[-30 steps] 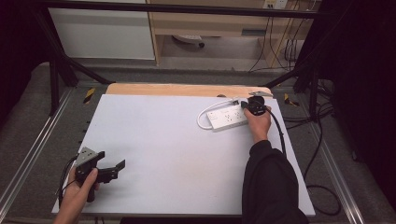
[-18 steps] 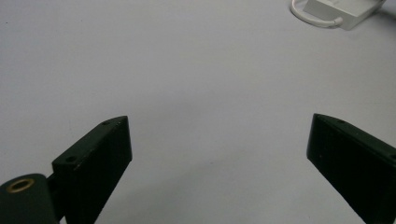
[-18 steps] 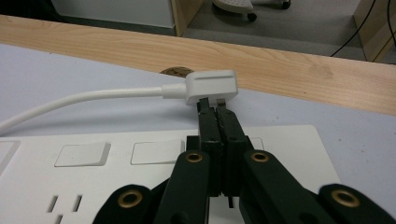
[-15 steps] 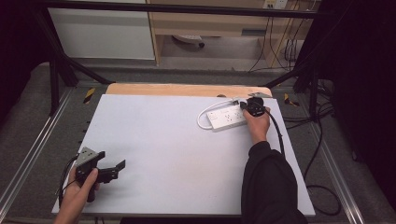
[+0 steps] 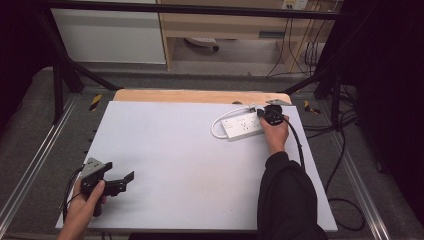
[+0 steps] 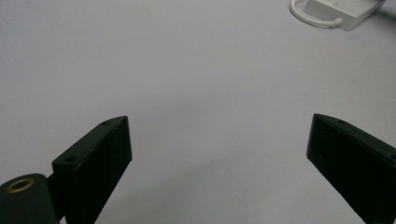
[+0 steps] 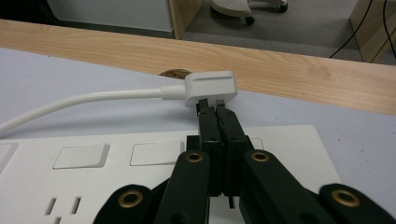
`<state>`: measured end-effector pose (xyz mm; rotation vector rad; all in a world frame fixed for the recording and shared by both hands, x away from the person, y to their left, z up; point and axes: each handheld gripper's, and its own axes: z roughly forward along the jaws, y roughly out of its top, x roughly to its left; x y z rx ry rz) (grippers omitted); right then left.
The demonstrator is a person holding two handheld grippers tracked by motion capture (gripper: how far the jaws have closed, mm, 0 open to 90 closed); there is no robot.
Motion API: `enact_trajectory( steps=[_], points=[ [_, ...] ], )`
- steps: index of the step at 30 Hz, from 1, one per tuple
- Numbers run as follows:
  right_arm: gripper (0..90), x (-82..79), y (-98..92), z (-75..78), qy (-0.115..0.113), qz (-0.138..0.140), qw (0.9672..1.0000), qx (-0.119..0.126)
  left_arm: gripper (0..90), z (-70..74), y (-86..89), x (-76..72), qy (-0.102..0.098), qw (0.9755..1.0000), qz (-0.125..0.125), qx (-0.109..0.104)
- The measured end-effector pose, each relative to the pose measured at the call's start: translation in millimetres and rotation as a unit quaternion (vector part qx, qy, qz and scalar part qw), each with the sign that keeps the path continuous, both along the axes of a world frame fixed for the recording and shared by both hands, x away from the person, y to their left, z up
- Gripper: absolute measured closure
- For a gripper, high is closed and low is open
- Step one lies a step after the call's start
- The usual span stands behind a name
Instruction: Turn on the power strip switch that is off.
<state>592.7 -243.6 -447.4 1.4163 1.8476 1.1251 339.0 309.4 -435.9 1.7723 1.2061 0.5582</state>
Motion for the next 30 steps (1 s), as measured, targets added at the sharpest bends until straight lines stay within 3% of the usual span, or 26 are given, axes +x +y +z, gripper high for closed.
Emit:
enact_trajectory(
  steps=[30],
  points=[
    [90.0, 0.9, -0.9, -2.7, 0.001, -0.002, 1.0, 0.005, 6.6, -0.6, 0.4, 0.1, 0.002, 1.0, -0.001, -0.001]
  ],
)
